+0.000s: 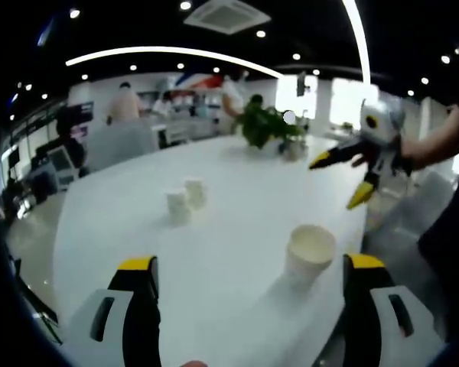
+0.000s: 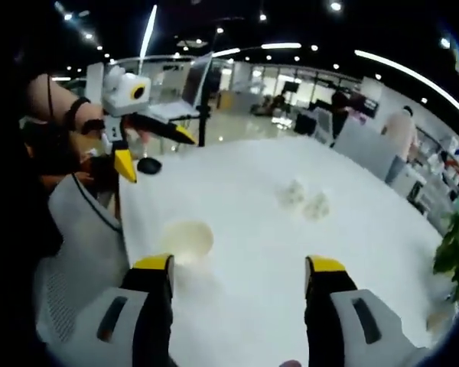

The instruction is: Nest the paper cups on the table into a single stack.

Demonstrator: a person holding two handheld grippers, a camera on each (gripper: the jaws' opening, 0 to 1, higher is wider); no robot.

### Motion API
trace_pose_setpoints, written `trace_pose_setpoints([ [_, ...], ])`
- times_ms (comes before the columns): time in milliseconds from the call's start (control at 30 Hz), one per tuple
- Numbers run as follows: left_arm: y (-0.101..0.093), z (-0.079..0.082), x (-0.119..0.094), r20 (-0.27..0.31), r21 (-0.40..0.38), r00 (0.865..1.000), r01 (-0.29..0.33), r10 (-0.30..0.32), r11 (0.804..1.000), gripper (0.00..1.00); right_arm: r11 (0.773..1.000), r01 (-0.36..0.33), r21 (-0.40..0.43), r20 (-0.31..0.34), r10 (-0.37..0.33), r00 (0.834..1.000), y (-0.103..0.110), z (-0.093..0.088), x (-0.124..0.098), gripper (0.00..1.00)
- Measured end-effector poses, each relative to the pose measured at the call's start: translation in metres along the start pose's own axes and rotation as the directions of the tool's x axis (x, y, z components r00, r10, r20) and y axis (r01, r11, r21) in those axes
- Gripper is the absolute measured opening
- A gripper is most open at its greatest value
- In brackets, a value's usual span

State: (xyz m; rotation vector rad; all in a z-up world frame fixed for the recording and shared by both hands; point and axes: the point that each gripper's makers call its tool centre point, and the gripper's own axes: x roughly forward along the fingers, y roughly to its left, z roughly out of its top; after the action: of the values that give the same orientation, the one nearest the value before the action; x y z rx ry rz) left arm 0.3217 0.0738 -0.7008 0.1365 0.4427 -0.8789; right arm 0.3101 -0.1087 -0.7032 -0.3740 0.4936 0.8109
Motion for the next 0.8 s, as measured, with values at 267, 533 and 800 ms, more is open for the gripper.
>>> trace_pose_setpoints([
  [267,0.004,0.005,-0.002,0.009,-0.003,1.000,-0.006,0.006,1.000,0.99,0.998,0.049,0.038,-0.004,-0.049,0.999,-0.007,-0.006,-0.006,0.84],
  [533,0.008,0.005,-0.003,0.013,-0.018,1.000,-0.021,0.021,1.000,0.99,0.991,0.107,0.080,0.002,-0.108,0.994,-0.020,-0.010,-0.010,1.00],
  [800,0.010,0.002,-0.002,0.004,-0.021,1.000,-0.027,0.027,0.999,0.99,0.989,0.130,0.076,0.004,-0.131,0.991,-0.025,-0.014,-0.012,1.00],
])
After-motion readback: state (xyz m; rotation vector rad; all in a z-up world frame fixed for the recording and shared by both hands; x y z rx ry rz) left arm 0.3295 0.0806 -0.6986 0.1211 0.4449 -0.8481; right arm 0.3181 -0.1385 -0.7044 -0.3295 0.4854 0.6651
